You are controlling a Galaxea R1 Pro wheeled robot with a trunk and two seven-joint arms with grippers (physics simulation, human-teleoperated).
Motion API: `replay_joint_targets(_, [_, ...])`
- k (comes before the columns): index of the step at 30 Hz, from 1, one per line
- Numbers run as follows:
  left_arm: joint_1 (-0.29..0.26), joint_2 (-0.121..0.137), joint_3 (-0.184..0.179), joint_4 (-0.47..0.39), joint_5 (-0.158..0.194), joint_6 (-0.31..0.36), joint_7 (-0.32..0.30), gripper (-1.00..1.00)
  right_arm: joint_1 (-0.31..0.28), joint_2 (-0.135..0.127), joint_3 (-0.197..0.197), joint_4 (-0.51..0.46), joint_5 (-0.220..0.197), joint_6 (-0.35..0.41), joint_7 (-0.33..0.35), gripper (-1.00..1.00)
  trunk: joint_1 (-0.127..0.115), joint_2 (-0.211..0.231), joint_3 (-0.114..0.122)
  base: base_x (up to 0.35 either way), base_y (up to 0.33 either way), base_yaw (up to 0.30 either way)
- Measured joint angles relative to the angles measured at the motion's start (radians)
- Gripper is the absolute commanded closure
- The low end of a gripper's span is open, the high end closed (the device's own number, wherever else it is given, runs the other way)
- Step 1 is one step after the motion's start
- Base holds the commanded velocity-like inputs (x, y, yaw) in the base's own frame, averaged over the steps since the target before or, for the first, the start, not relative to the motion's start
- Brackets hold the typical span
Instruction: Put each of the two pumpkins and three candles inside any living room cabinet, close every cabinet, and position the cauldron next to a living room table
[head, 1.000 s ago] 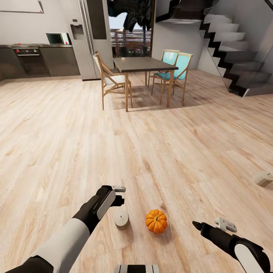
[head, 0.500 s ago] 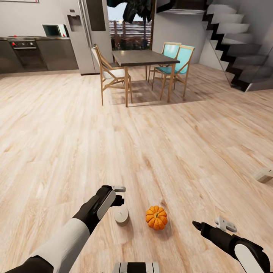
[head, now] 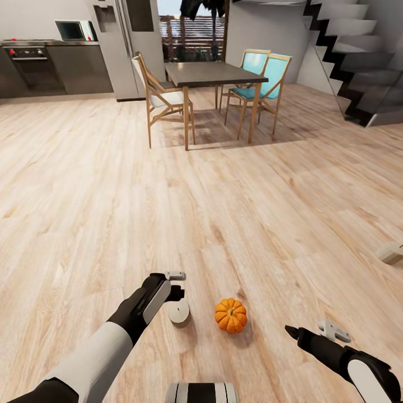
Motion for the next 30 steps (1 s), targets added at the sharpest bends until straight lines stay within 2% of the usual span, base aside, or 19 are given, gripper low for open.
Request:
replay_joint_targets(2, [0.000, 0.000, 0.000, -0.001, -0.001, -0.004, -0.001, -1.00, 0.000, 0.000, -0.034, 0.003, 0.001, 0.000, 0.038, -1.00, 0.000, 0.000, 0.000, 0.000, 0.000, 0.000])
replay_joint_targets(6, [0.001, 0.001, 0.000, -0.001, -0.002, -0.020, -0.001, -1.00, 0.000, 0.000, -0.076, 0.025, 0.001, -0.001, 0.109, -1.00, 0.000, 0.000, 0.000, 0.000, 0.000, 0.000])
replay_joint_targets(9, [0.000, 0.001, -0.001, 0.000, -0.004, -0.041, -0.003, -1.00, 0.000, -0.001, -0.125, 0.066, 0.003, 0.000, 0.207, -1.00, 0.000, 0.000, 0.000, 0.000, 0.000, 0.000])
replay_joint_targets(11, [0.001, 0.001, -0.001, 0.000, -0.005, -0.046, -0.004, -1.00, 0.000, -0.001, -0.137, 0.075, 0.004, 0.000, 0.228, -1.00, 0.000, 0.000, 0.000, 0.000, 0.000, 0.000])
replay_joint_targets(14, [0.001, 0.001, -0.001, 0.000, -0.006, -0.057, -0.005, -1.00, 0.000, -0.002, -0.144, 0.081, 0.003, 0.000, 0.241, -1.00, 0.000, 0.000, 0.000, 0.000, 0.000, 0.000])
replay_joint_targets(22, [0.001, 0.002, -0.001, 0.000, -0.006, -0.076, -0.007, -1.00, 0.000, -0.001, -0.148, 0.084, 0.004, 0.000, 0.249, -1.00, 0.004, -0.002, -0.031, 0.000, 0.000, 0.000])
replay_joint_targets(27, [0.001, 0.000, -0.006, -0.001, -0.006, -0.079, -0.007, -1.00, 0.000, -0.001, -0.148, 0.085, 0.004, 0.000, 0.250, -1.00, 0.004, -0.002, -0.031, 0.000, 0.000, 0.000])
replay_joint_targets(30, [0.001, 0.000, -0.027, -0.001, -0.006, -0.081, -0.011, -1.00, 0.000, -0.001, -0.148, 0.086, 0.004, 0.000, 0.250, -1.00, 0.004, -0.002, -0.031, 0.000, 0.000, 0.000])
